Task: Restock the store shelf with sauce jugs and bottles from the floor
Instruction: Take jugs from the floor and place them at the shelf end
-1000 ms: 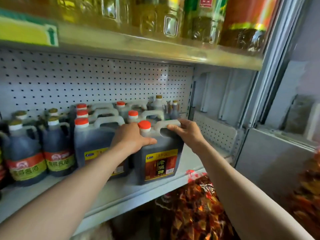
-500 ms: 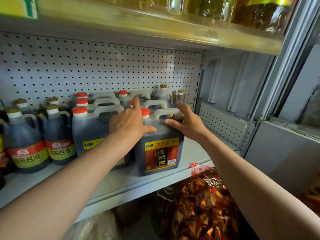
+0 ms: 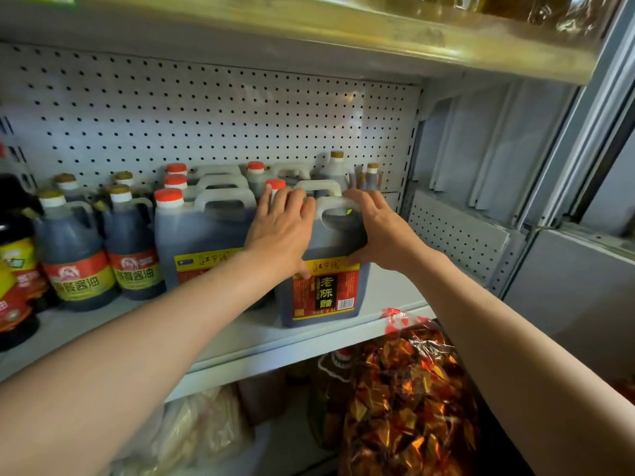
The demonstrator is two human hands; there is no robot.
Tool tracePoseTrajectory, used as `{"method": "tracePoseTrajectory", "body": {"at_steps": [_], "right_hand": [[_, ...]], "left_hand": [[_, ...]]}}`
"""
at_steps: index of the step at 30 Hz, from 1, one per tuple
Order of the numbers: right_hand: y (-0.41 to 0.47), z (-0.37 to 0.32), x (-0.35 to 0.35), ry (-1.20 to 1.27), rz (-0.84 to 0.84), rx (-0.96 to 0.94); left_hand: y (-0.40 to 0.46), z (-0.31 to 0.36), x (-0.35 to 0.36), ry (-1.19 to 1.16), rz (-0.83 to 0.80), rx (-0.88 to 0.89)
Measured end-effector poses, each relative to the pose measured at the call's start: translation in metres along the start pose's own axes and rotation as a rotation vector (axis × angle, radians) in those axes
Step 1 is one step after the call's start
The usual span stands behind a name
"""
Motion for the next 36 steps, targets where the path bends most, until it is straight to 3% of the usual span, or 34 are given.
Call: {"method": "tracePoseTrajectory", "body": {"at_steps": [12, 25, 36], "right_hand": [[0.026, 0.006, 0.002, -0.03, 0.022, 0.012], [0.08, 0.003, 0.015, -0.05, 0.011, 0.03], [0.065, -0.01, 0.009, -0.175, -0.007, 0.128]], "left_hand": [[0.019, -0.001, 0.012, 0.025, 0.054, -0.026], [0.061, -0.032, 0.028, 0.123, 0.001, -0.089], [0.052, -0.024, 0.016, 0.158, -0.094, -0.161]]}}
Point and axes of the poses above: each hand's wrist, its own y-axis towards the middle knuckle, its own x-axis out of the palm, z = x × y, the point moved 1 cm from there along y, towards the middle knuckle, and after that the axes turned 11 degrees about -z, right-handed, at the moved point
